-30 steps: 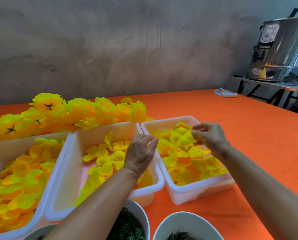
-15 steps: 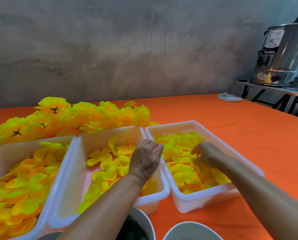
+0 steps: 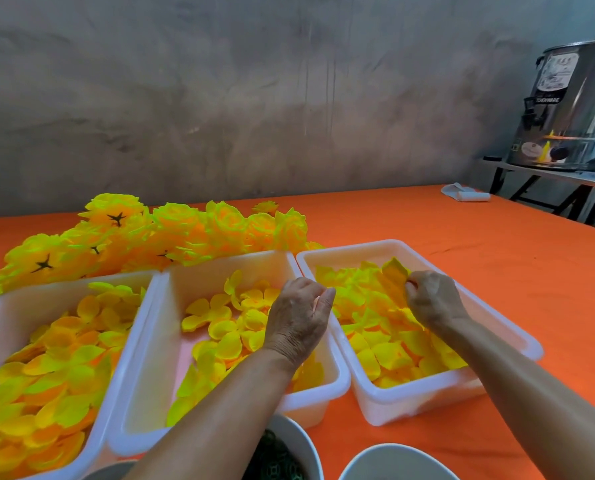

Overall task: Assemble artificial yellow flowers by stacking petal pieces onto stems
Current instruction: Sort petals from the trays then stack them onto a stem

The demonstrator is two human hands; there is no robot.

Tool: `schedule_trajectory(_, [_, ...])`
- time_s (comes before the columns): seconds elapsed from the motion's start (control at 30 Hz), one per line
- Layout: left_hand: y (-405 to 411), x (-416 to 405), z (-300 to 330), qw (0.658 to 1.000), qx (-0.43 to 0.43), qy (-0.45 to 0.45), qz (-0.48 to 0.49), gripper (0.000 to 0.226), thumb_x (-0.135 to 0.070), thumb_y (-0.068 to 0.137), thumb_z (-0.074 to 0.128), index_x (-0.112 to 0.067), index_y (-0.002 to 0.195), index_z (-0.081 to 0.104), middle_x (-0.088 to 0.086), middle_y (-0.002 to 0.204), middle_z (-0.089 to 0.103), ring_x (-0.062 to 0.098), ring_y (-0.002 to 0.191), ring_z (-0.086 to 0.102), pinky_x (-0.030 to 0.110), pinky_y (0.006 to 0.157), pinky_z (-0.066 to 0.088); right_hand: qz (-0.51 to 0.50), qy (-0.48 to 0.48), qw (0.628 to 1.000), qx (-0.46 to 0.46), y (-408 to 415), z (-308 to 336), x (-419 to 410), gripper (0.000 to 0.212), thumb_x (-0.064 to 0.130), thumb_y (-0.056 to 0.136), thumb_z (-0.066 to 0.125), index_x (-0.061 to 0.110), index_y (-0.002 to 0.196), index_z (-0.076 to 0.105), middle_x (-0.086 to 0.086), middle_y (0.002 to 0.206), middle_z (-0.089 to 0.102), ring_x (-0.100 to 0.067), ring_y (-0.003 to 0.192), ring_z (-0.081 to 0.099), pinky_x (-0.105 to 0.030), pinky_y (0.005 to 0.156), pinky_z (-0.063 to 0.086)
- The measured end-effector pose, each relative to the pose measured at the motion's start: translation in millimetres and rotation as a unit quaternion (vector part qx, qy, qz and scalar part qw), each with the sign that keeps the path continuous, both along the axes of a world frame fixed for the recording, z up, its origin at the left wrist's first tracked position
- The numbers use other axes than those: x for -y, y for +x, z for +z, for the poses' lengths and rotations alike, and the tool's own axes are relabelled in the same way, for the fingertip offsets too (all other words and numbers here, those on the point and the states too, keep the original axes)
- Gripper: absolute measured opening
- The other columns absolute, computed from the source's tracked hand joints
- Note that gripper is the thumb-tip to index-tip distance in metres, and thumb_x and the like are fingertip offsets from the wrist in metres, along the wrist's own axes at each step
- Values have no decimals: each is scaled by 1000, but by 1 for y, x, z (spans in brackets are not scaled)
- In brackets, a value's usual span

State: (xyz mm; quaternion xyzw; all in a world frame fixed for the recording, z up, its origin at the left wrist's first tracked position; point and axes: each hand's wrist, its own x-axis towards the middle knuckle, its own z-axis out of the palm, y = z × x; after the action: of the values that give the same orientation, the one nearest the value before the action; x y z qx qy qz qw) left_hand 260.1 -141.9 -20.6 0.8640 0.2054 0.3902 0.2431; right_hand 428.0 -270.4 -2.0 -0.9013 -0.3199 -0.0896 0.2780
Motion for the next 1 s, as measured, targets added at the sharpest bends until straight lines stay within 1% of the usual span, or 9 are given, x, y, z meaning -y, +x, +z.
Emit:
schedule_trajectory(0.1, [0, 0, 0, 1000, -2, 3, 3, 29, -26, 95, 52, -2, 96, 69, 11, 99, 65, 25, 99, 52, 29, 82, 35, 28, 147, 982, -120, -2, 4, -6, 18, 5, 87, 57, 4, 72, 66, -23, 77, 67, -39, 75, 66, -46, 72, 53])
schedule_trajectory(0.17, [1, -1, 0, 1000, -1, 6, 3, 29, -26, 96, 52, -3, 97, 69, 11, 99, 65, 24, 99, 52, 30, 82, 36, 36, 260, 934, -242, -7, 6, -10, 8, 8, 86, 65, 3, 87, 71, -17, 79, 66, -31, 70, 65, -39, 61, 55])
schedule_trajectory(0.23, [1, -1, 0, 1000, -1, 4, 3, 29, -26, 96, 52, -3, 97, 69, 11, 99, 65, 24, 99, 52, 30, 83, 36, 33, 306, 905, -295, -10, 1, -15, 13, 14, 82, 71, 3, 90, 70, -14, 81, 65, -25, 73, 62, -30, 59, 49])
schedule_trajectory(0.37, [1, -1, -1, 1000, 1, 4, 2, 29, -26, 95, 53, -3, 96, 70, 11, 98, 65, 24, 98, 52, 30, 82, 36, 20, 335, 895, -295, -19, -9, -19, 16, 21, 74, 78, 8, 81, 70, -13, 79, 68, -21, 73, 60, -32, 68, 43])
schedule_trajectory(0.57, [1, 0, 0, 1000, 12, 18, -3, 27, -25, 95, 54, -3, 94, 70, 11, 97, 65, 25, 97, 53, 31, 82, 37, 56, 385, 873, -295, -32, -3, -16, 24, 20, 71, 80, 12, 60, 60, -10, 64, 66, -13, 57, 55, -24, 56, 39])
schedule_trajectory(0.7, [2, 6, 3, 999, 31, 22, -29, 31, -29, 91, 54, -4, 95, 71, 13, 96, 68, 27, 93, 58, 33, 81, 42, 129, 388, 860, -305, -46, 1, -17, 17, 16, 73, 78, 9, 66, 63, 6, 52, 66, 2, 47, 57, -10, 44, 39])
schedule_trajectory(0.8, [7, 13, 5, 998, 8, 1, -55, 33, -28, 93, 57, -5, 114, 67, 17, 105, 69, 30, 95, 61, 37, 85, 45, 170, 373, 854, -322, -48, 2, -17, 7, 12, 76, 74, 11, 72, 68, 4, 58, 65, 1, 50, 57, -14, 46, 41])
schedule_trajectory(0.93, [7, 14, 9, 995, 0, -55, -82, 41, -37, 93, 53, -13, 125, 59, 16, 98, 69, 32, 91, 62, 44, 81, 47, 256, 333, 824, -380, -50, 3, -16, 5, 5, 82, 66, 6, 81, 71, -3, 68, 67, -7, 60, 61, -18, 56, 50])
schedule_trajectory(1.0, [5, 14, 11, 988, 13, -116, -97, 45, -44, 90, 53, -14, 124, 59, 13, 99, 70, 28, 92, 64, 44, 83, 49, 283, 326, 823, -370, -51, 2, -16, 12, 1, 80, 66, 9, 71, 69, 3, 61, 66, -4, 56, 59, -18, 56, 50])
